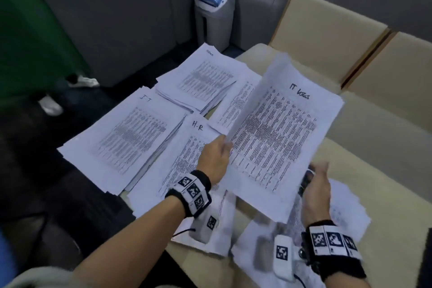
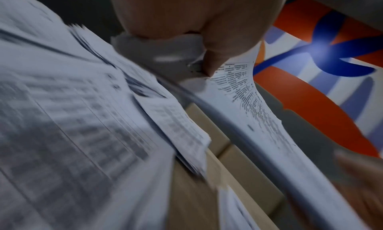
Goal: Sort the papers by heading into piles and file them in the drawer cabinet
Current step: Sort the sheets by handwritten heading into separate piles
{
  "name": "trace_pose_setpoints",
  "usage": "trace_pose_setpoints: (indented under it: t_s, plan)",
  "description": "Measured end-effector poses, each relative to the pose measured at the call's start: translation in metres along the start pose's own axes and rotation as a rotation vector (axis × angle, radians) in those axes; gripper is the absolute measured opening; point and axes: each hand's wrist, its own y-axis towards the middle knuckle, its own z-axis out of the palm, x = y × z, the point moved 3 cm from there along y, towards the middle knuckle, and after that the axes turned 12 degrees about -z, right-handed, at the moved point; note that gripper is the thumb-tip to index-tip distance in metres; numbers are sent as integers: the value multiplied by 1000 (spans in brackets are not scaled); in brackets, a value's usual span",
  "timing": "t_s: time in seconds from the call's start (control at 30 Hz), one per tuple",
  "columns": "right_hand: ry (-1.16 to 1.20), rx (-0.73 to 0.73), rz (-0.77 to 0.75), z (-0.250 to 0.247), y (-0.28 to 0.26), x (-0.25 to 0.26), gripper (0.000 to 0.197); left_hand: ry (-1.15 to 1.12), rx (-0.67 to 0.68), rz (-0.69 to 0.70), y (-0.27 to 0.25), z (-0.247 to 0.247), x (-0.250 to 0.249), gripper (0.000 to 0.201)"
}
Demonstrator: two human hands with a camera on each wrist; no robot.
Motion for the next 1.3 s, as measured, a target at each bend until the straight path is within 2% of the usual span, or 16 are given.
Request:
trace_pose_setpoints:
  t_s: [0.17, 0.27, 0.37, 0.5, 0.6, 0.67, 0.73, 0.8, 0.83, 0.9, 0.93, 1.0, 1.07, 1.1, 1.2, 1.3]
  plan:
    - [-198, 242, 171, 59, -12, -36, 47, -51, -115, -106, 53, -76, 18, 22]
    - [-442, 363, 237, 76, -16, -70, 55, -72, -131, -167, 87, -119, 30, 18]
    - [-620, 442, 201, 84, -15, -89, 59, 11, -107, -205, 110, -167, 57, 18]
    - [-756, 458, 215, 94, -3, -100, 70, 191, -118, -309, 121, -249, 123, 18]
    - [-883, 452, 253, 82, 15, -134, 103, 354, -143, -347, 118, -299, 168, 31]
    - [-902, 456, 272, 77, 18, -140, 97, 499, -138, -374, 119, -316, 185, 45]
    - [-899, 439, 295, 83, 16, -130, 84, 674, -143, -411, 122, -321, 191, 44]
    - [-926, 420, 327, 83, 14, -126, 90, 818, -211, -409, 124, -320, 186, 27]
    - [-934, 392, 345, 73, 22, -140, 98, 867, -250, -386, 126, -318, 185, 22]
    - [-866, 374, 350, 67, 28, -146, 105, 892, -337, -354, 129, -310, 175, 35]
    - [-815, 349, 364, 75, 20, -130, 100, 859, -369, -314, 131, -304, 164, 37]
    - [-618, 279, 422, 95, -4, -86, 67, 801, -338, -205, 135, -280, 134, 29]
    - [-437, 166, 377, 93, -12, -69, 29, 724, -224, -55, 135, -243, 103, 18]
    - [-388, 101, 317, 88, -15, -63, 17, 672, -156, 8, 133, -221, 85, 14]
    - [-402, -40, 167, 61, -32, -49, 8, 575, 132, 133, 117, -142, 38, 12]
    - [-531, -107, 153, 14, -46, -51, 5, 569, 443, 193, 84, -53, 3, 17]
